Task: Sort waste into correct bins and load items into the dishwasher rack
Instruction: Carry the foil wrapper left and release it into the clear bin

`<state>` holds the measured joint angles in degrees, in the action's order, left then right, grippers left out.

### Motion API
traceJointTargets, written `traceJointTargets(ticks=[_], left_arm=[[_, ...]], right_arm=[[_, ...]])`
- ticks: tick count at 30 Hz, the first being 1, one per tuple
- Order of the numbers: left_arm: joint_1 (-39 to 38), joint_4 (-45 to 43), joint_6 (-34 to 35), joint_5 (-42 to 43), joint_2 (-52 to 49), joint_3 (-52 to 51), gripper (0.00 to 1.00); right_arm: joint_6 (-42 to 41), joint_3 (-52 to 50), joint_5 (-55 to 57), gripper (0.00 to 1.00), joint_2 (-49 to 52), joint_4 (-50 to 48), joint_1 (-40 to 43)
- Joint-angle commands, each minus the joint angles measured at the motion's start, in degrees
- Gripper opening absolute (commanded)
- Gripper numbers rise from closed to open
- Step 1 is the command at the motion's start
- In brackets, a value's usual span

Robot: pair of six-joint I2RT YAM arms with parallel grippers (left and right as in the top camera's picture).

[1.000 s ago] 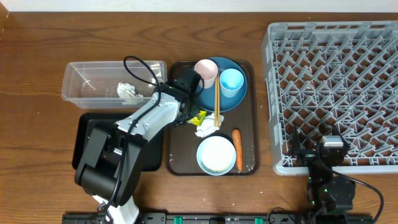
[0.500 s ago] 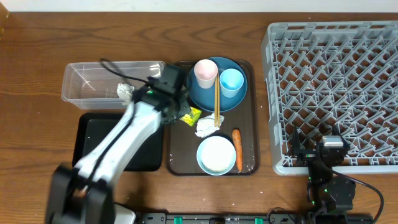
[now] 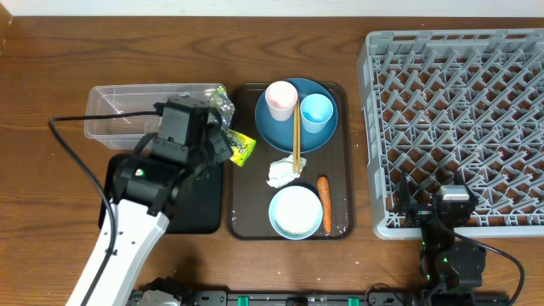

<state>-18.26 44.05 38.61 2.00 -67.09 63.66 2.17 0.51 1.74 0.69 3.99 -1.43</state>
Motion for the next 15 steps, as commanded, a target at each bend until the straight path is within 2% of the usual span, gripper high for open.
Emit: traceJointTargets(ticks=[1,6,15], left_arm=[[0.37,1.38,-1.77,-2.73,0.22,0.04,0.07],[1.03,2.43,-3.06,-5.9,0.13,0.04,0.09],[7.28,2.49,-4.87,-5.49,0.11,0.04,0.09]], right_arm=[[0.24,-0.22,0.37,0.99,-0.28,0.07,-0.68],[0.24,-0.22,0.37,0.99,-0.28,0.07,-0.68],[0.24,-0.22,0.37,0.99,-0.28,0.07,-0.68]])
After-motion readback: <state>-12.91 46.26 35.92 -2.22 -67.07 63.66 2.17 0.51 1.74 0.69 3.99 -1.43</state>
